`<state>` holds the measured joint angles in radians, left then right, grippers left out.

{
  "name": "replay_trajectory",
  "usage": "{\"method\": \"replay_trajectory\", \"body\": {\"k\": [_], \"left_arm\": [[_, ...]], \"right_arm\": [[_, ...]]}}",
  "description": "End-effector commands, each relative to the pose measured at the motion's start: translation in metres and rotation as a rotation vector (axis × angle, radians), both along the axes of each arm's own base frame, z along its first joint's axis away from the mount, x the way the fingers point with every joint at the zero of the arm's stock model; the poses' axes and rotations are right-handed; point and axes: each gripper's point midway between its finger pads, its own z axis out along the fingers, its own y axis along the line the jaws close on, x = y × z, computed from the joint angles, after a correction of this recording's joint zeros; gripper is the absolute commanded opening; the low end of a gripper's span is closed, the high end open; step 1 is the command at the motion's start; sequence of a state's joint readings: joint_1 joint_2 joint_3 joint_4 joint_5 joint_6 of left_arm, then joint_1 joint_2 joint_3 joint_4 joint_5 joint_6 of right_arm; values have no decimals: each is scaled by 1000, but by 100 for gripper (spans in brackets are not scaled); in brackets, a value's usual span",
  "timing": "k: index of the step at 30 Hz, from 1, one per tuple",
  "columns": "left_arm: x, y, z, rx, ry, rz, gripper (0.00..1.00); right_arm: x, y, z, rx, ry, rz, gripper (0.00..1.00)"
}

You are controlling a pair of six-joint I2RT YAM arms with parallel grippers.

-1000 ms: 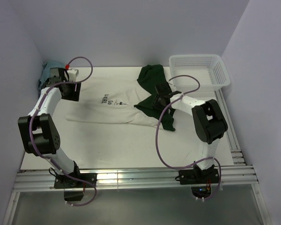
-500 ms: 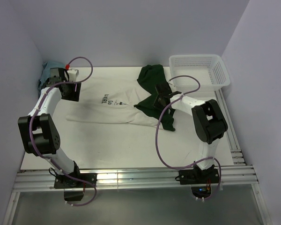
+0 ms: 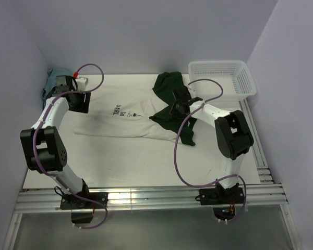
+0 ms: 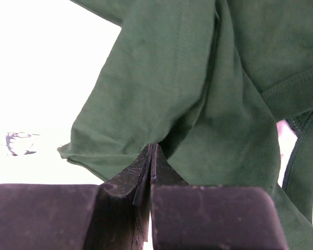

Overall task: Roll the t-shirts
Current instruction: Fold the tshirt

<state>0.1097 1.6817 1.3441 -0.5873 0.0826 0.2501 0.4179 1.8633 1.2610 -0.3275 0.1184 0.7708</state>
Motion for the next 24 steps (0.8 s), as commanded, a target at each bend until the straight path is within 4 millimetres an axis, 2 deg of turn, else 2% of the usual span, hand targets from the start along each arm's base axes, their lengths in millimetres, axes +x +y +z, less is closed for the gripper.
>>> {"method": "replay_trajectory", "body": {"k": [1, 3, 4, 6, 7, 9, 10, 12, 13, 14, 16, 17, 19, 20, 22, 24], "left_arm": [[4, -4, 14, 3, -37, -27, 68], [3, -4, 14, 4, -35, -28, 68], [4, -4, 14, 6, -35, -30, 68], [4, -3, 14, 9, -36, -28, 68], [4, -3, 13, 9, -32, -28, 68], [3, -3, 14, 11, -29, -30, 68], [3, -3, 13, 14, -27, -31, 68], [4, -3, 13, 17, -27, -32, 68], [4, -3, 12, 18, -23, -33, 68], [4, -2, 12, 18, -22, -31, 68], [5, -3, 13, 20, -22, -35, 68], [6, -4, 12, 20, -23, -36, 68], [6, -5, 10, 18, -17, -37, 68], [6, -4, 9, 19, -14, -36, 68], [6, -6, 8, 22, -11, -40, 68], [6, -7, 8, 26, -10, -41, 68]], "right_arm": [[21, -1, 26, -20, -56, -2, 0], [32, 2, 35, -28, -71, 10, 0], [42, 6, 47, -20, -97, 13, 0], [48, 8, 44, -41, -81, 28, 0], [58, 12, 57, -30, -107, 30, 0], [66, 14, 51, -37, -90, 41, 0], [75, 18, 60, -26, -113, 46, 0], [82, 21, 53, -32, -95, 57, 0], [90, 24, 61, -21, -116, 62, 0], [93, 28, 55, -19, -107, 72, 0], [103, 33, 61, -8, -133, 87, 0], [108, 37, 56, -7, -138, 102, 0], [117, 41, 61, 1, -163, 112, 0], [120, 43, 55, -2, -159, 121, 0], [129, 49, 60, 10, -187, 141, 0], [134, 52, 51, 6, -184, 156, 0]]}}
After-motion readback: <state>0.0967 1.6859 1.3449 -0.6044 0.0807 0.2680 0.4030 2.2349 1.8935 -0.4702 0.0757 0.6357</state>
